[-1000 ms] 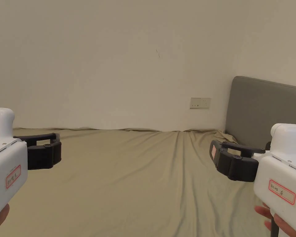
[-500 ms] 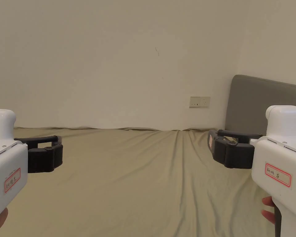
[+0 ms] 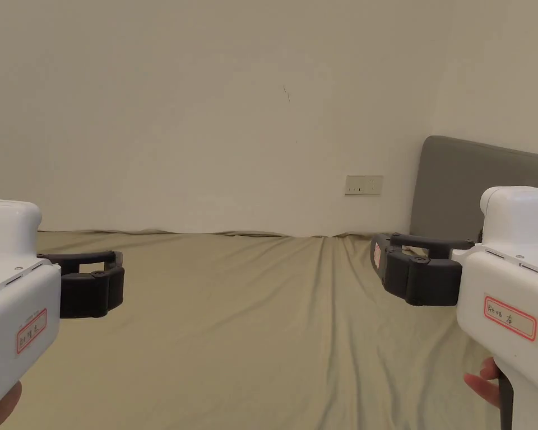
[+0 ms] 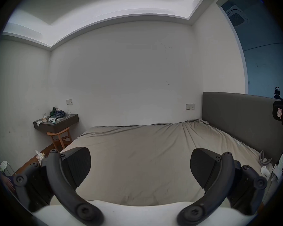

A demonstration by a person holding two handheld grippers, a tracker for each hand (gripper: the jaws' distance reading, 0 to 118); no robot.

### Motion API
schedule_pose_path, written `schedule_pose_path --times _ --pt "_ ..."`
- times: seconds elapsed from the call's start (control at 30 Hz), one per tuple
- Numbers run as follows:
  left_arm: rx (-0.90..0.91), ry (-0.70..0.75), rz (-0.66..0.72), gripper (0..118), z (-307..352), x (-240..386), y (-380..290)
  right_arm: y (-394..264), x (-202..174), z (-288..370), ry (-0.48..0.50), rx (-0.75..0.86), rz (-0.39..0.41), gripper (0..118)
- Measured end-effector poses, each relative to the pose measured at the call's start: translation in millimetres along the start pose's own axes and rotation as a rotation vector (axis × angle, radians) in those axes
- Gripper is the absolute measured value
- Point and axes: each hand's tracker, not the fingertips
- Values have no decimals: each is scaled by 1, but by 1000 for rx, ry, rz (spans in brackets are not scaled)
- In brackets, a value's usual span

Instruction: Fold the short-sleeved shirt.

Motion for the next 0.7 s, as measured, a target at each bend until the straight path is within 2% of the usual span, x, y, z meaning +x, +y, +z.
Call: schedule_pose_path --times 0.2,0.27,0.37,0.43,0.5,0.57,0.67,0.7 --pt "-16 -6 -6 118 -3 1 -2 2 0 -1 -23 -7 -13 118" --pt "-19 -12 -5 118 -4 1 -2 3 -2 -1 -66 -17 1 118" --pt "-14 -12 -3 118 -3 2 -1 3 2 0 -81 12 -7 118" --pt "-9 -14 3 118 -2 2 1 4 10 1 -44 27 -68 118" --pt "-1 -13 7 118 0 2 3 2 11 -1 -8 17 -74 118" --pt "5 -7 9 118 0 4 5 -2 6 -4 -15 5 -50 118" --pt "12 -3 9 118 1 5 7 -8 -6 -10 -121 17 66 118" --pt "14 0 9 118 2 5 7 -9 -7 -10 -112 17 65 118"
